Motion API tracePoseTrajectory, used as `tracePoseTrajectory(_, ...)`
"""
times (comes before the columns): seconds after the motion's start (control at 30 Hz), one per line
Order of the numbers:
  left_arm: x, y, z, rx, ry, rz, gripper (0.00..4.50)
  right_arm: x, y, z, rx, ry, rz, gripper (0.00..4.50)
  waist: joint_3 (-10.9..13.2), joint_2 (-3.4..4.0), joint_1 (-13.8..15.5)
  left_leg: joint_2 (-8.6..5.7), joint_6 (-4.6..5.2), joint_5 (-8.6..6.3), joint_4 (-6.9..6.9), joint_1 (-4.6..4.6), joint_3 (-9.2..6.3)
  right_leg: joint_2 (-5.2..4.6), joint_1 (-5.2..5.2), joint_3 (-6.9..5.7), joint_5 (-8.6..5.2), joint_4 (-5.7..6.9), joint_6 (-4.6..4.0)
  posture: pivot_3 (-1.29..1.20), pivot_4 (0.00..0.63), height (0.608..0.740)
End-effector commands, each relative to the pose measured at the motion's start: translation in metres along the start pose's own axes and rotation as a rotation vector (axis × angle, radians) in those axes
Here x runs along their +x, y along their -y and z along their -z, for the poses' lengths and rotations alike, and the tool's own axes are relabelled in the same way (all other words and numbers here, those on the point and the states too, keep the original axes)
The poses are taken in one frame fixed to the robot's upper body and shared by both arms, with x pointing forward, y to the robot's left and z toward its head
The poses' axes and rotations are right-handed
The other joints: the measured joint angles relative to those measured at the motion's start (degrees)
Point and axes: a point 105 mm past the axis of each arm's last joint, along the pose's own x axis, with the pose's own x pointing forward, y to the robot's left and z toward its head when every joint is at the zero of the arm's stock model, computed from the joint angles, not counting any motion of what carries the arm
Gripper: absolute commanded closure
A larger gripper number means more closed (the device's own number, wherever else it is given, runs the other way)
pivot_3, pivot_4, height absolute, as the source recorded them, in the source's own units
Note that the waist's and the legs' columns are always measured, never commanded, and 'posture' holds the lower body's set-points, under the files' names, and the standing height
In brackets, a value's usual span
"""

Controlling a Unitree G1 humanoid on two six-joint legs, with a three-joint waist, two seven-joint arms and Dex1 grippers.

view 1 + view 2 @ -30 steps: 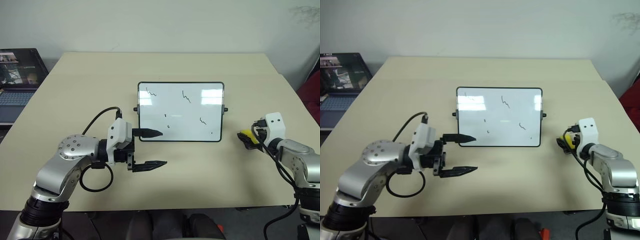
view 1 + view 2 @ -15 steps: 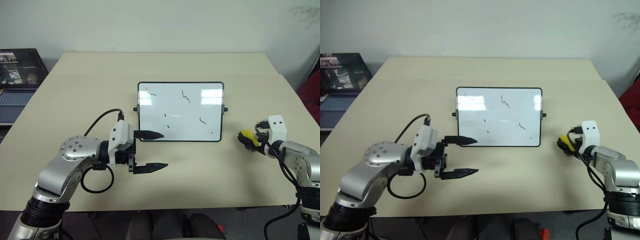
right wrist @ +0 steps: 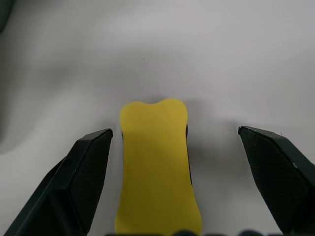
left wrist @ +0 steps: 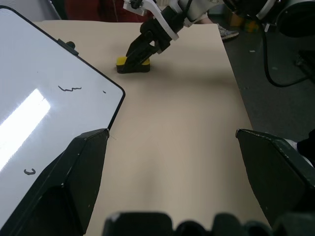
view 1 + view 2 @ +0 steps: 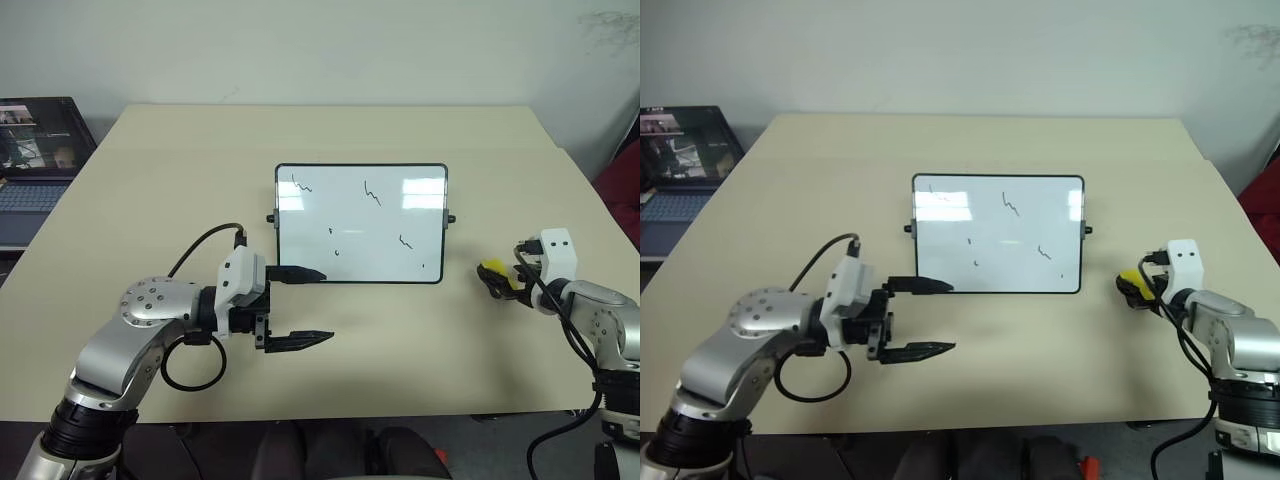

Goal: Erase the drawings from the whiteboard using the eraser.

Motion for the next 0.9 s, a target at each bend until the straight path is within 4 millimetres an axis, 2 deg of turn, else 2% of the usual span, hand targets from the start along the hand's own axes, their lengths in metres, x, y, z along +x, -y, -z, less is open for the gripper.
tracePoseTrajectory(0.03,-0.0027,-0.0006,-0.0046,0.033,0.011,-0.006,0.0,-0.0046,0.0035,-0.0138,-0.015,0.049,0.006,0.93,0.0,0.0,0.0,0.0,0.0,0.0,0.0,0.0,0.0,0.0,0.0,0.0,0.0,0.0,0.0,0.0,0.15,0.74)
tracePoseTrajectory(0.23,-0.0033,-0.0001,-0.0015,0.029,0.008,-0.005,0.0,-0.0033,0.0018,-0.01,-0.018,0.036,0.001,3.02,0.0,0.0,0.0,0.0,0.0,0.0,0.0,0.0,0.0,0.0,0.0,0.0,0.0,-0.01,0.0,0.0,0.15,0.74)
tracePoseTrajectory(0.3,-0.0033,0.0,-0.0014,0.029,0.009,-0.004,0.0,-0.003,0.0008,-0.009,-0.019,0.033,-0.001,3.4,0.0,0.0,0.0,0.0,0.0,0.0,0.0,0.0,-0.01,0.0,0.0,0.0,0.0,-0.01,0.0,0.0,0.15,0.74)
tracePoseTrajectory(0.9,-0.0034,0.0015,0.0013,0.029,0.009,-0.008,0.0,-0.0015,-0.003,-0.0067,-0.033,0.03,-0.01,3.41,0.0,0.0,-0.1,0.01,0.0,0.0,0.0,0.0,0.0,0.0,0.0,0.0,0.0,0.0,0.0,0.0,0.15,0.74)
